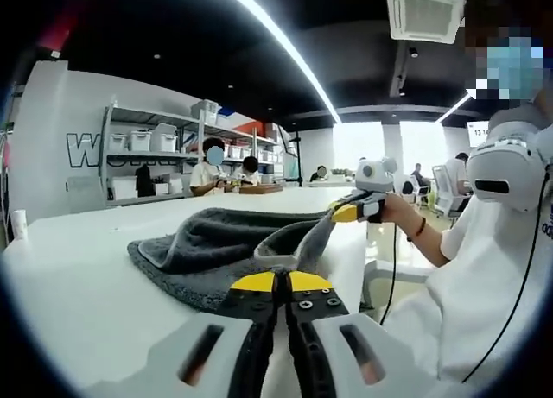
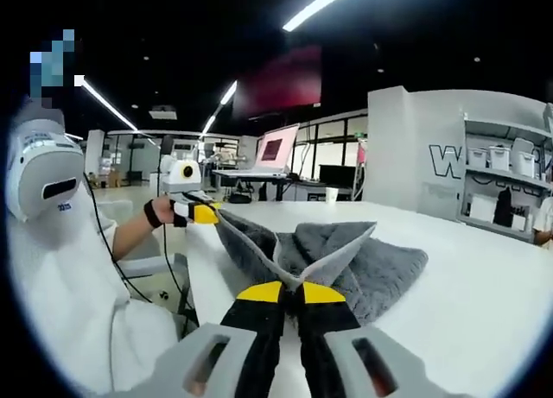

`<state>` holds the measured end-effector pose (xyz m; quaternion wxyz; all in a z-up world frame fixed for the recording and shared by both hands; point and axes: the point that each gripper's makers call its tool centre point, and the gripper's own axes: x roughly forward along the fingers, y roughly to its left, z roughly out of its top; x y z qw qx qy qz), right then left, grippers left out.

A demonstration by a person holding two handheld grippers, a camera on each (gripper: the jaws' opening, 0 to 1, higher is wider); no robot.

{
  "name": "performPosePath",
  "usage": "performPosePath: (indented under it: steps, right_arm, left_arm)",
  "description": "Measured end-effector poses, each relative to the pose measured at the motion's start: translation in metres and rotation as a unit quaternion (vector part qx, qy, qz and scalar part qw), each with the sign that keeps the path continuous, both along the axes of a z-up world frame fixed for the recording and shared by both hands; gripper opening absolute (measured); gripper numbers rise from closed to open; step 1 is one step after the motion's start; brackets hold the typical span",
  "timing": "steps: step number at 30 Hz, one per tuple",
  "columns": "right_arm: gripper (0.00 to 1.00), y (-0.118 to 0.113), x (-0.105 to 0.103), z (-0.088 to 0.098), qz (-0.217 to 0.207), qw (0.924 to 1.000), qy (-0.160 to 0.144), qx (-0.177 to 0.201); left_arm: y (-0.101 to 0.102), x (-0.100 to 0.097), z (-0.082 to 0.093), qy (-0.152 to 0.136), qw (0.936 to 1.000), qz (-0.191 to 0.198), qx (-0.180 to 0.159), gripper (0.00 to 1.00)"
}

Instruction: Open the folded towel by lifting each exposed corner and separating the folded layers until the towel lies flat within the target outline without major curled edges

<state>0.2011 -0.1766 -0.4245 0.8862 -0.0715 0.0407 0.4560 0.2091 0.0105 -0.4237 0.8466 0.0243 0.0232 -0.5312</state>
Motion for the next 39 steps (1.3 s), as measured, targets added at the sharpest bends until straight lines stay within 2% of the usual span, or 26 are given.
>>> performPosePath:
  steps: [9, 17, 20, 24, 26, 32, 39]
  right_arm:
    - [0.0, 0.0, -0.003, -0.009, 0.019, 0.9997, 0.013, -0.008]
    - [0.0, 0.0, -0.008, -0.018, 0.031, 0.9988, 0.024, -0.03]
    - [0.0, 0.002, -0.013, -0.023, 0.044, 0.9975, 0.02, -0.052]
    - [0.0, 0.003, -0.015, -0.026, 0.052, 0.9968, 0.026, -0.055]
    - [0.0, 0.003, -0.016, -0.027, 0.055, 0.9965, 0.026, -0.058]
    - [0.02, 0.003, -0.02, -0.029, 0.062, 0.9946, 0.014, -0.082]
    - [0.11, 0.001, -0.025, -0.029, 0.068, 0.9916, 0.0, -0.11]
  left_arm:
    - [0.002, -0.002, -0.008, 0.01, 0.9998, -0.015, 0.01, 0.01]
    - [-0.003, -0.015, -0.024, 0.009, 0.9969, -0.049, 0.062, 0.01]
    - [-0.005, -0.016, -0.03, 0.006, 0.9954, -0.049, 0.082, 0.02]
    - [-0.004, -0.017, -0.033, 0.01, 0.9948, -0.052, 0.088, 0.02]
    - [-0.003, -0.02, -0.033, 0.0, 0.9938, -0.055, 0.097, 0.02]
    - [-0.002, -0.022, -0.036, -0.004, 0.992, -0.064, 0.109, 0.04]
    - [-0.002, -0.032, -0.035, -0.014, 0.9892, -0.086, 0.118, 0.11]
